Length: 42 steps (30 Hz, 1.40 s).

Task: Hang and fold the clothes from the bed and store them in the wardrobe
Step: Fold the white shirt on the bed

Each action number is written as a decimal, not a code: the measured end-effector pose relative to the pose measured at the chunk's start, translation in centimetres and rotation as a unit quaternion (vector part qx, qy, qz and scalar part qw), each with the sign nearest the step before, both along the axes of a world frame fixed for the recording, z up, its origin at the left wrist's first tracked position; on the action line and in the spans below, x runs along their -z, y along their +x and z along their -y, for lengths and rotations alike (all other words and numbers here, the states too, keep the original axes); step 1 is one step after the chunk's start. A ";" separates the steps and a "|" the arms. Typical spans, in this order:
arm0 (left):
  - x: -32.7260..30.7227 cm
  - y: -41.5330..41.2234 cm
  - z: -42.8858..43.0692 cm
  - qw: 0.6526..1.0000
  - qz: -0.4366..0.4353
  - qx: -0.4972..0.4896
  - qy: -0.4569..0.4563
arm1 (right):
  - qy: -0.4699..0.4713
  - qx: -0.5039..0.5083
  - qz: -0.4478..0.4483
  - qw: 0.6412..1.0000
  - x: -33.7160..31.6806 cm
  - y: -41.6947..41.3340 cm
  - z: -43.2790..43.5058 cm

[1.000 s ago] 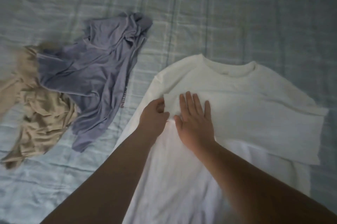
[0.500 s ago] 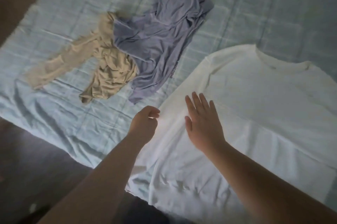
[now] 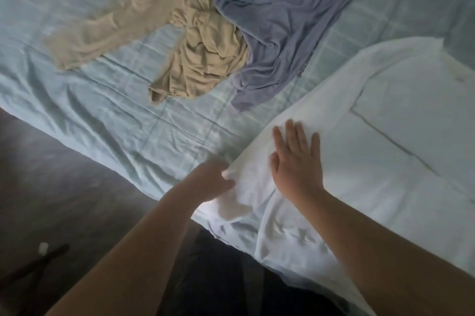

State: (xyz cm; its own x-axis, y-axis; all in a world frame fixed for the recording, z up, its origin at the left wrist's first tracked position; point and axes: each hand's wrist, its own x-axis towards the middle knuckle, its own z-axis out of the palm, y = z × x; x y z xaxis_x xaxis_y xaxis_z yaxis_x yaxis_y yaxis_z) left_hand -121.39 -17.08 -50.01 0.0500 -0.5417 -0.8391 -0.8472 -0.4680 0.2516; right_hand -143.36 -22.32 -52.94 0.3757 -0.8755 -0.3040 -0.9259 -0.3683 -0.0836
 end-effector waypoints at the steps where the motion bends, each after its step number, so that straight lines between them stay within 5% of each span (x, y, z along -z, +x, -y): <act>1: -0.5 1.0 0.3 0.998 -0.051 -0.031 -0.011 | 0.005 0.008 -0.011 1.000 -0.3 0.6 0.1; 4: -3.0 4.2 2.3 0.985 -0.146 -0.058 -0.078 | 0.017 0.036 -0.018 0.999 -1.6 2.6 0.8; 9: -7.7 9.5 8.1 0.973 -0.170 -0.048 -0.148 | 0.009 0.103 0.020 0.994 -4.9 7.6 3.2; 16: -7.1 17.5 16.3 0.973 -0.088 -0.012 -0.214 | -0.019 0.143 0.067 0.987 -4.4 15.1 9.5; 20: -3.3 20.4 17.3 0.983 -0.070 -0.031 -0.169 | 0.010 0.118 0.037 0.992 -0.9 17.5 11.2; 29: -1.2 24.6 12.0 0.970 -0.216 -0.050 -0.101 | 0.010 0.119 -0.005 0.993 1.0 18.1 11.6; 34: -0.6 23.5 10.0 0.955 -0.127 0.000 -0.266 | 0.020 0.137 -0.004 0.990 0.9 18.5 11.7; 37: -1.5 23.5 9.8 0.937 -0.120 -0.151 -0.290 | 0.001 0.142 0.016 0.990 0.2 18.8 11.5; 40: -2.6 23.7 9.7 0.876 -0.196 -0.343 -0.277 | -0.053 0.111 0.071 0.990 -1.1 19.4 10.4; 42: -2.3 23.9 9.2 0.873 -0.181 -0.373 -0.256 | -0.075 0.058 0.105 0.990 -1.8 20.0 9.1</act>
